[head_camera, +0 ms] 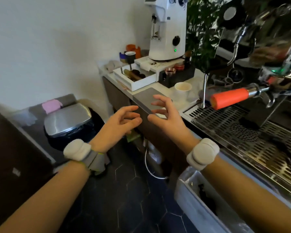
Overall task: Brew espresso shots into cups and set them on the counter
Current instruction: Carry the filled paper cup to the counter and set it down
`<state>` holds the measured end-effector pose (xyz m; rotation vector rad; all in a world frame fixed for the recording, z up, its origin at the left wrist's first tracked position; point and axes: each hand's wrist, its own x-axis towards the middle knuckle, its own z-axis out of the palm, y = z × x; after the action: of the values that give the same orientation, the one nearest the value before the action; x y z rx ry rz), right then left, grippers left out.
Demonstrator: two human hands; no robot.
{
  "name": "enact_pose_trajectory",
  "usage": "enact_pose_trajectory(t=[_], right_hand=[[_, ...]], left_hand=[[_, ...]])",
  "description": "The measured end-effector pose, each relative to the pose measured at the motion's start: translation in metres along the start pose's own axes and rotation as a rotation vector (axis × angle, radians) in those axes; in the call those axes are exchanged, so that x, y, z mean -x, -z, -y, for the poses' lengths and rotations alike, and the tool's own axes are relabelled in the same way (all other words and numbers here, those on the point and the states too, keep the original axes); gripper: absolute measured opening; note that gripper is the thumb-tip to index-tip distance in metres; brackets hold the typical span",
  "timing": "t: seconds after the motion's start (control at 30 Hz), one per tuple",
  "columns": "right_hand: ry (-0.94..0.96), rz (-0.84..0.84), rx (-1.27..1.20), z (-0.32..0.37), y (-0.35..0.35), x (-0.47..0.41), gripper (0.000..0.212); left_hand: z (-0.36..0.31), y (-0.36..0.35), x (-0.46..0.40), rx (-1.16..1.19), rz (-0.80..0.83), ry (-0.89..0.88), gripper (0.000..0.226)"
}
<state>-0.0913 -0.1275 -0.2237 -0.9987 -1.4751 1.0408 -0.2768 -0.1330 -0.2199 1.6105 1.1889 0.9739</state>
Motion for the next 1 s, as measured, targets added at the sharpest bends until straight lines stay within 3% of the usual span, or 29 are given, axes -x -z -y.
enact_pose_trajectory(t=[0.17,0.43,0.7,1.0], right_hand=[[-0.007,-0.125,0.022,-0.017,-0.031,-0.045,0.055],[-0.105,-0.364,0.106,-0.039,-0.046,-0.092,0.061],[-0.173,-0.562,0.240,-0.068,-0.012,-0.149,0.074],[-0.264,-0.740,0.285,-0.091,0.070,-0.212,0.084]], left_hand=[[0.016,0.047,-0.057,-0.009,0.112,-0.015,0.030],[0.052,0.091,-0.137,-0.021,0.269,-0.028,0.034],[0.067,0.069,-0.238,-0.029,0.494,-0.078,0.042],[0.056,0.030,-0.354,-0.070,0.609,-0.211,0.045]])
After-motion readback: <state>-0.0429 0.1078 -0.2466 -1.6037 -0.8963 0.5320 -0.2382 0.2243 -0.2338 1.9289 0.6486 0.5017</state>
